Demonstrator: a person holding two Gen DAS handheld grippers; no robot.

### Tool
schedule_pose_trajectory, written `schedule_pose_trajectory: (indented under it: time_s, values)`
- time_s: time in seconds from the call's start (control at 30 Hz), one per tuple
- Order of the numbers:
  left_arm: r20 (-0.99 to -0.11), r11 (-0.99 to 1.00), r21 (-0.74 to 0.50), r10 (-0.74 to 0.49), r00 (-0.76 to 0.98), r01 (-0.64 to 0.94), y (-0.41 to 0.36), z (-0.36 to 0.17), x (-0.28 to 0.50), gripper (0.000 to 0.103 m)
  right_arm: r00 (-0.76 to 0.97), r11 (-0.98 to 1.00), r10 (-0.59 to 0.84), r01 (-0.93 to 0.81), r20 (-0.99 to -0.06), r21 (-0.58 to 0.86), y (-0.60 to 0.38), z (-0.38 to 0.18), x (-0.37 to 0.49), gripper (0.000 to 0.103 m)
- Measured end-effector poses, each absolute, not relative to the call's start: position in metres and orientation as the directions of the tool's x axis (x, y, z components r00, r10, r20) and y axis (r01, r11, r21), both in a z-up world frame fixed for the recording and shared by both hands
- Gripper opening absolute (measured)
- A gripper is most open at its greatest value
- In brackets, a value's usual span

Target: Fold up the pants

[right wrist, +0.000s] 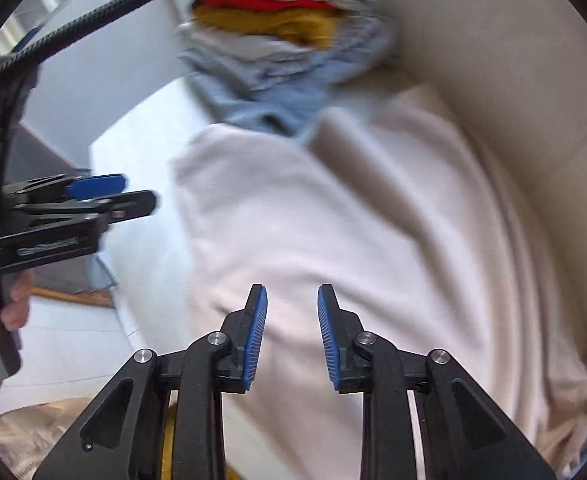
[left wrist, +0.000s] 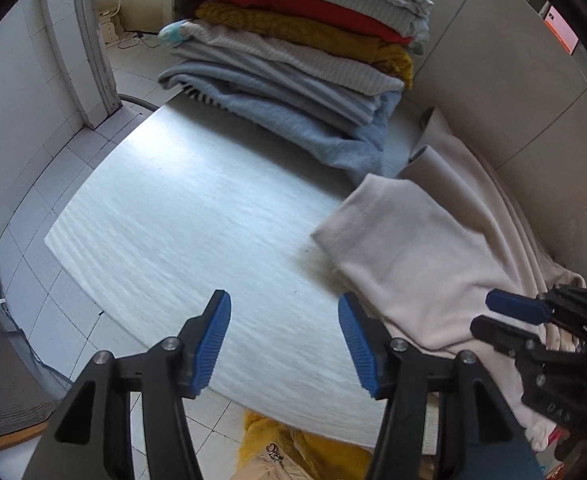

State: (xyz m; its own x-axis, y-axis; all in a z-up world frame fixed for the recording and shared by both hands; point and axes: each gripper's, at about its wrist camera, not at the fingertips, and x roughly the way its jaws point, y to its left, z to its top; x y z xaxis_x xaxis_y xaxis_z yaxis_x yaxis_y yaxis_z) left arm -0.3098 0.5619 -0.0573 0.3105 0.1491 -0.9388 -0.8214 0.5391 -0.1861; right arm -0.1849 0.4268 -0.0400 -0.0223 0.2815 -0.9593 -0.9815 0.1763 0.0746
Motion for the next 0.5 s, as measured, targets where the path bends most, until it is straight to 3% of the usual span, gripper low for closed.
schedule_pose_trajectory:
  time_s: [0.13, 0.23, 0.33, 0.37, 0.4, 0.43, 0.5]
  values:
    - [-0.939, 0.490, -0.215, 0.134, 0.317, -0.845, 0.560, -0.062, -0.338, 0.059, -0.030, 0.094, 0.263, -0.994, -0.964, 0.057, 0.450, -0.058, -0.225, 0.037]
    - [-0.933, 0.478, -0.242, 0.125, 0.338, -0.844, 0.556, -0.062, -0.354, 0.059, 0.105, 0.072, 0.222, -0.993, -0.969, -0.091, 0.469, -0.082, -0.232, 0.037]
    - [-0.929, 0.480, -0.255, 0.119, 0.351, -0.839, 0.553, -0.062, -0.361, 0.059, 0.110, 0.102, 0.230, -0.991, -0.967, -0.088, 0.472, -0.084, -0.227, 0.036]
    - [-0.929, 0.482, -0.256, 0.117, 0.351, -0.838, 0.553, -0.063, -0.361, 0.059, 0.109, 0.117, 0.226, -0.990, -0.968, -0.084, 0.471, -0.083, -0.225, 0.032]
    - [-0.928, 0.484, -0.261, 0.112, 0.354, -0.835, 0.552, -0.063, -0.361, 0.059, 0.117, 0.133, 0.220, -0.987, -0.969, -0.089, 0.470, -0.079, -0.219, 0.015]
    - [-0.927, 0.488, -0.266, 0.106, 0.359, -0.831, 0.551, -0.063, -0.360, 0.059, 0.080, 0.150, 0.227, -0.988, -0.971, -0.046, 0.466, -0.067, -0.206, 0.006]
    - [-0.923, 0.500, -0.281, 0.094, 0.374, -0.819, 0.550, -0.064, -0.355, 0.059, 0.028, 0.205, 0.275, -0.978, -0.961, 0.030, 0.454, -0.046, -0.193, 0.005]
